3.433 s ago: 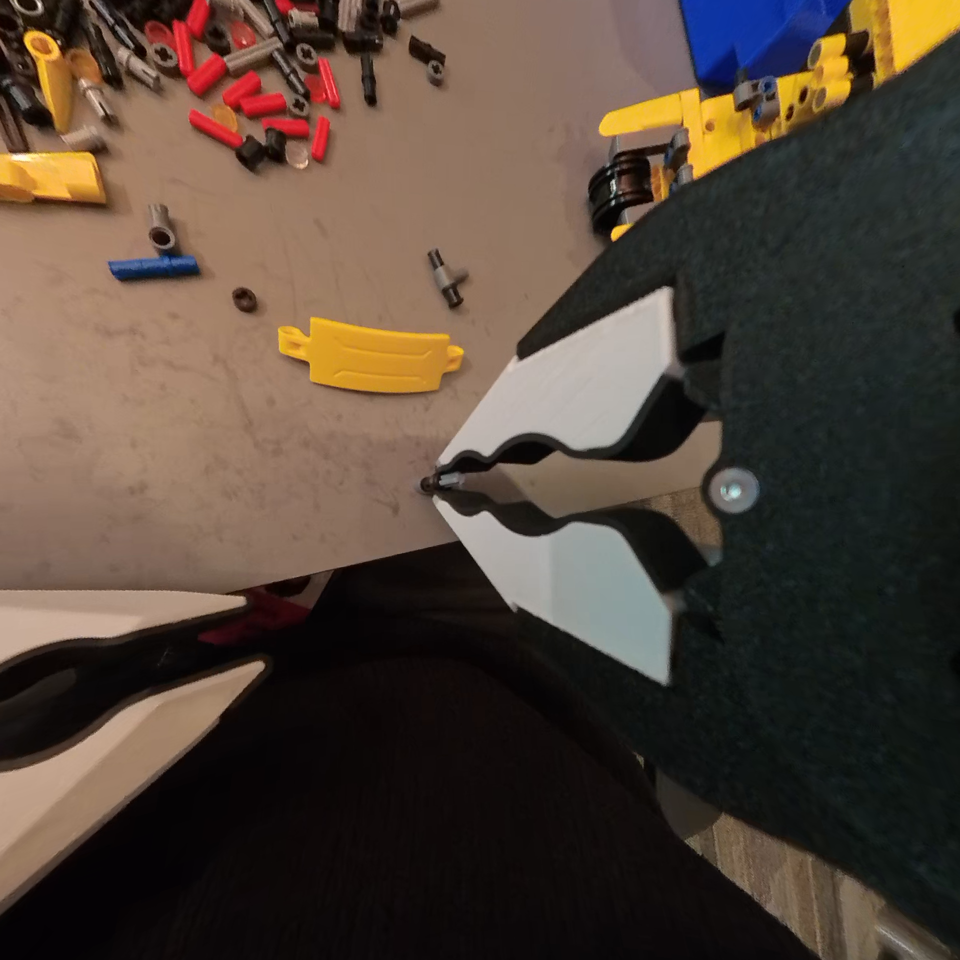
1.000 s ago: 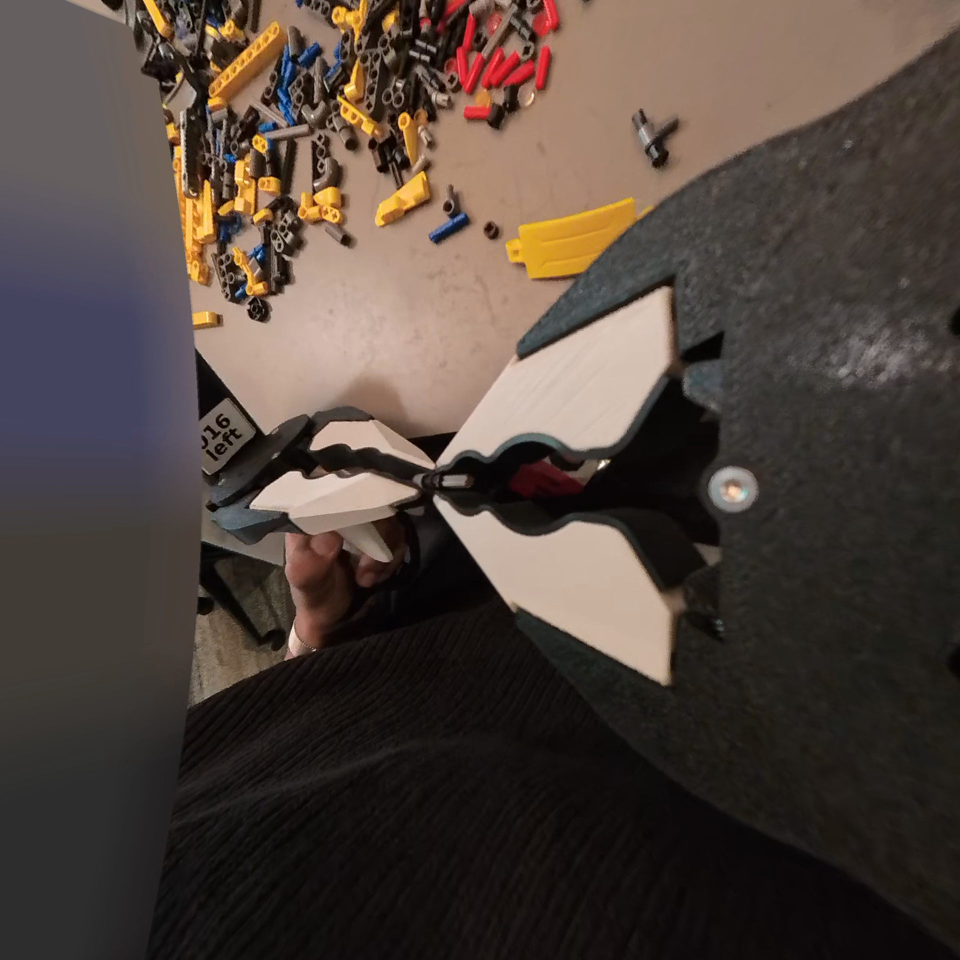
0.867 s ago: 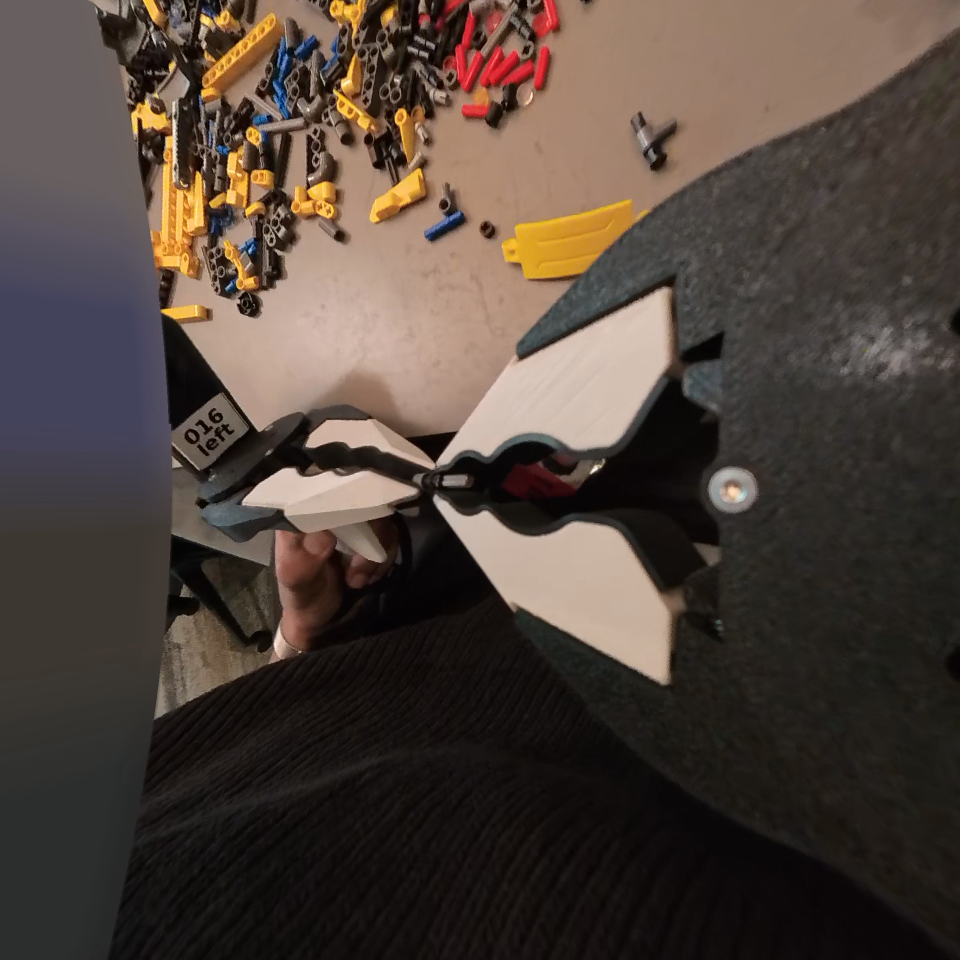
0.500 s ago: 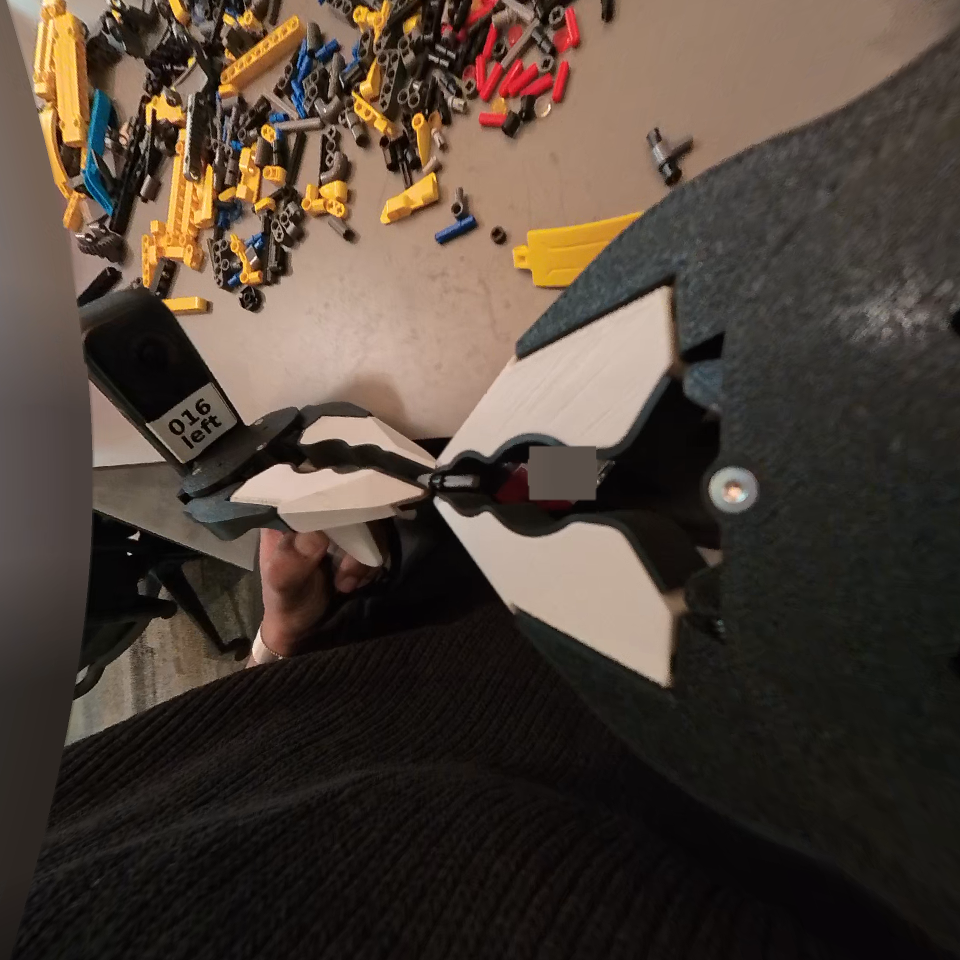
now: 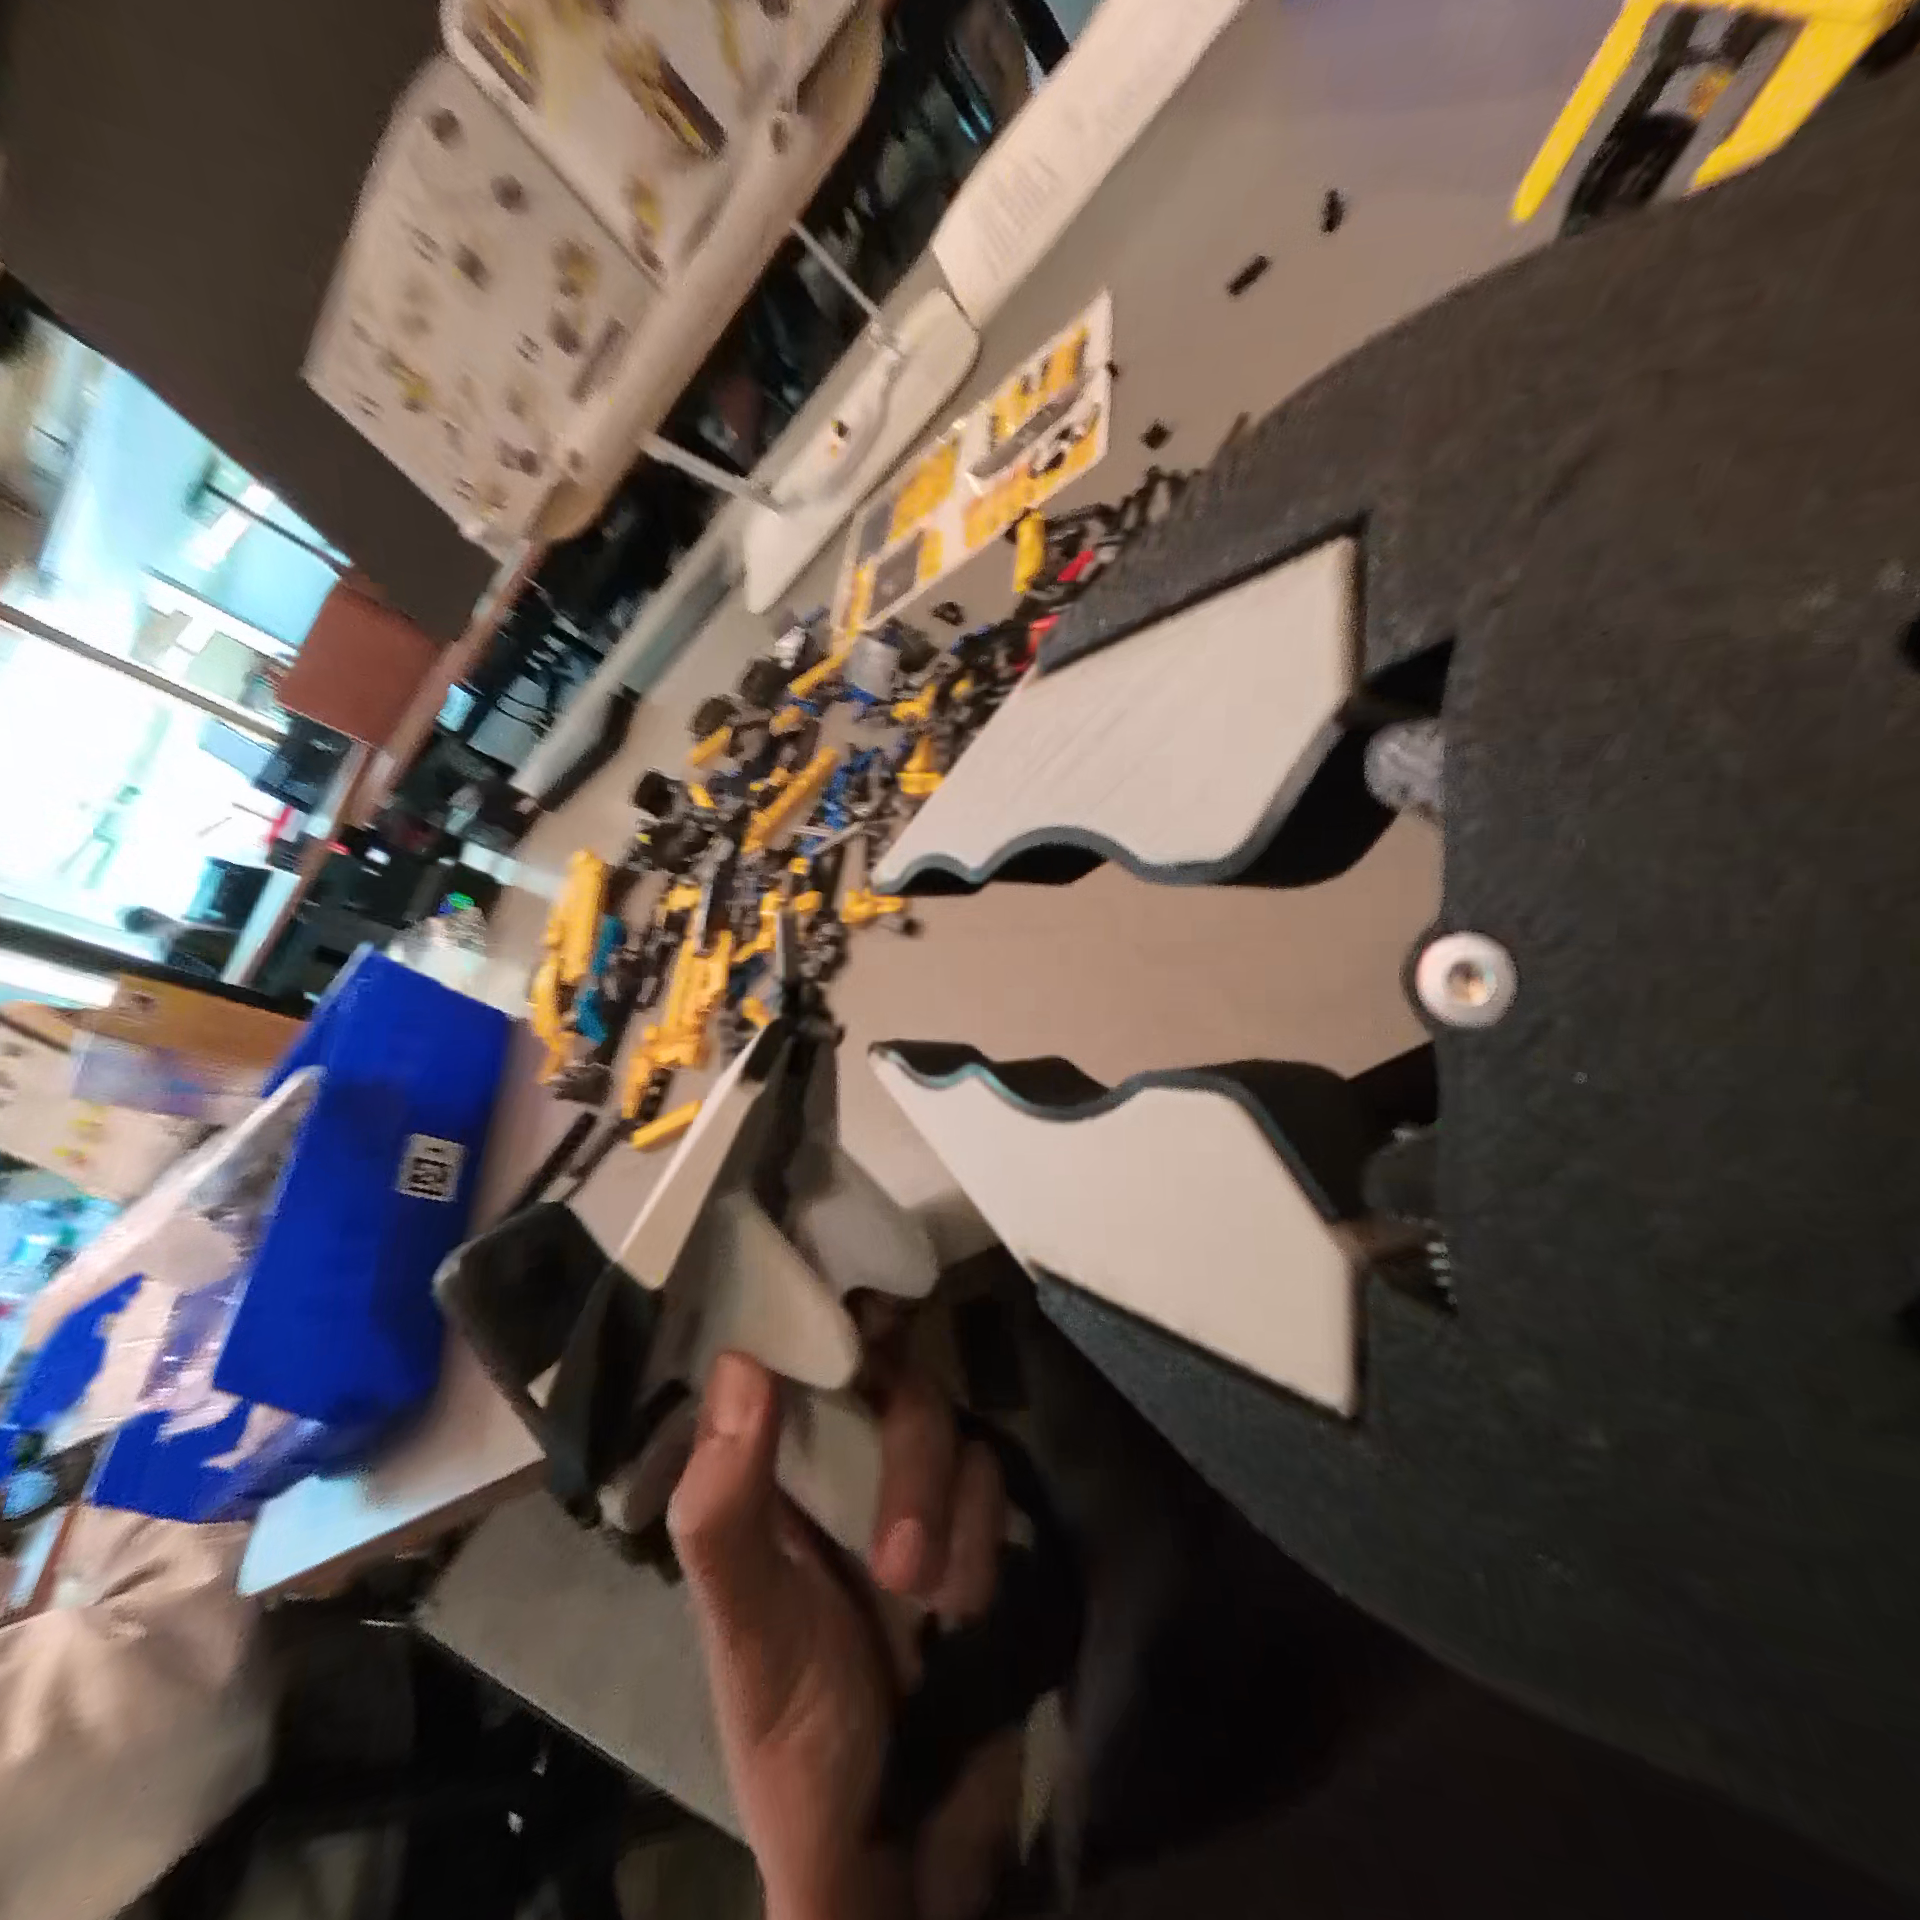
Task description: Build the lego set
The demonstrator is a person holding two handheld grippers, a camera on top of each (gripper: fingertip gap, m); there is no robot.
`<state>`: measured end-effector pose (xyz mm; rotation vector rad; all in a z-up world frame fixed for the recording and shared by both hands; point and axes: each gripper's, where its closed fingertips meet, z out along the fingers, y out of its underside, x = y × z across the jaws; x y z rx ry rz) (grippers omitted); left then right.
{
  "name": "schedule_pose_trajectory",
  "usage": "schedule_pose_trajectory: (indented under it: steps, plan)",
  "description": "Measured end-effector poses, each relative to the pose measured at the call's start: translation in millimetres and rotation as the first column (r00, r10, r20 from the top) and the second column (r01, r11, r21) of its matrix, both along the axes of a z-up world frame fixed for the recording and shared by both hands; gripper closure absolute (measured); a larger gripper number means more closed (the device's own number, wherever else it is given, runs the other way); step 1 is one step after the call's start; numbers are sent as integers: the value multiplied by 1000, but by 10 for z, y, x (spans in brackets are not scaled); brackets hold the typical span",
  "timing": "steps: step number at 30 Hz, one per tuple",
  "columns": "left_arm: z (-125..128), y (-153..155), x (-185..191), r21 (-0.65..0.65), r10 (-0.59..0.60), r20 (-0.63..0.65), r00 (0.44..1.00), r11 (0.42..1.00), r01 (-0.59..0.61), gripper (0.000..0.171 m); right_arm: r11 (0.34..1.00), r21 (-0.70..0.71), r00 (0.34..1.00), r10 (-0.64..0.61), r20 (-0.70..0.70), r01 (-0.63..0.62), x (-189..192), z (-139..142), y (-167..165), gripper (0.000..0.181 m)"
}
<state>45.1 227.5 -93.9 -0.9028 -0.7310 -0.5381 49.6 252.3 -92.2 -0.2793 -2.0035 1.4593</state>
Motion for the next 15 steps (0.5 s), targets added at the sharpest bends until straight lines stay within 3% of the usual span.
schedule_pose_trajectory:
  steps: [3,9,10,15]
  plan:
    - [85,-79,-9,45,39,7,999,998,-39,165,1000,-21,996,-14,-83,12,23,45,-169,155]
    - [188,21,130,135,-22,38,999,991,16,165,999,32,974,-9,-226,17,40,131,-298,169]
    - [194,21,139,149,-25,46,999,989,18,165,999,46,974,1,-228,10,53,131,-301,178]
    - [142,79,163,92,-56,23,998,994,54,164,999,48,987,5,-162,2,64,85,-255,179]
